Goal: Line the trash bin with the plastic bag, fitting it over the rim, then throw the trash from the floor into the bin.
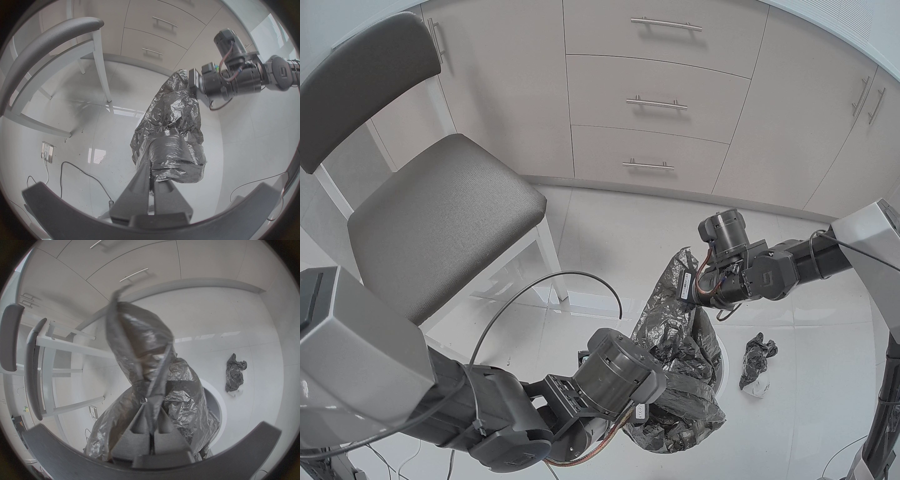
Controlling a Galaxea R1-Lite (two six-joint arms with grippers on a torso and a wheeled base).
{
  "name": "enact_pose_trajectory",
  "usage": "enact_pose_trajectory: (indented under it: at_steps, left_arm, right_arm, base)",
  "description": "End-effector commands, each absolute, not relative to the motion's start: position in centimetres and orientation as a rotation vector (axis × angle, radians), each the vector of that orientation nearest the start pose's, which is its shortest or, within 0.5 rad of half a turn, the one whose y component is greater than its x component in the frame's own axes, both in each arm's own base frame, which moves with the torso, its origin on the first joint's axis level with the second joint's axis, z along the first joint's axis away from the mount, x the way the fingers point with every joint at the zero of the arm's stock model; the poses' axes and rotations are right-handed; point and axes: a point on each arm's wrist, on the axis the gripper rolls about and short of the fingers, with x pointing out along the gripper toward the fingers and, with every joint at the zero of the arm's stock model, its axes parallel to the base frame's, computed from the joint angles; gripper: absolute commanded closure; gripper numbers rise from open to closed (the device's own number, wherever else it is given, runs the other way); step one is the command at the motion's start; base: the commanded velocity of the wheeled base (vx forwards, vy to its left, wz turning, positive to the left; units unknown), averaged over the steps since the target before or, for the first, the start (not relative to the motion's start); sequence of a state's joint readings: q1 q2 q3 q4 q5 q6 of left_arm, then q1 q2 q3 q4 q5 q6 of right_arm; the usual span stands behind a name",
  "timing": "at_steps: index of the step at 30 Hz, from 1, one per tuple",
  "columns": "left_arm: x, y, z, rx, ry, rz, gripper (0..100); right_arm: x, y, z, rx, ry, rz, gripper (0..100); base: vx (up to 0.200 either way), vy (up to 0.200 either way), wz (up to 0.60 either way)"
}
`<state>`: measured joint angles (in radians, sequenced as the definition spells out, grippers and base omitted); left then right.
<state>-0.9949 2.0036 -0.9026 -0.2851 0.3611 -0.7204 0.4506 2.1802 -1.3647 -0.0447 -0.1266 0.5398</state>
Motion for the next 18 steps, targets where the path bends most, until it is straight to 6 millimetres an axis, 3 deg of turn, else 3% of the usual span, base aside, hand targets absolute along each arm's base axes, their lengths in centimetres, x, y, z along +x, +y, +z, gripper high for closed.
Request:
enact_pose_trajectory:
  at_steps: [1, 18]
  left_arm:
    - [19.4, -28.2, 7.7, -0.156, 0.806, -0.325, 100]
    - [19.5, -28.2, 7.7, -0.159, 0.806, -0.323, 100]
  right_arm:
    - [36.3, 18.4, 8.1, 0.327, 0.898, 0.124, 100]
    - [34.1, 17.7, 3.2, 0.325, 1.035, 0.089, 100]
  base:
    - [0.000, 0.000, 0.00]
    - [0.000, 0.000, 0.00]
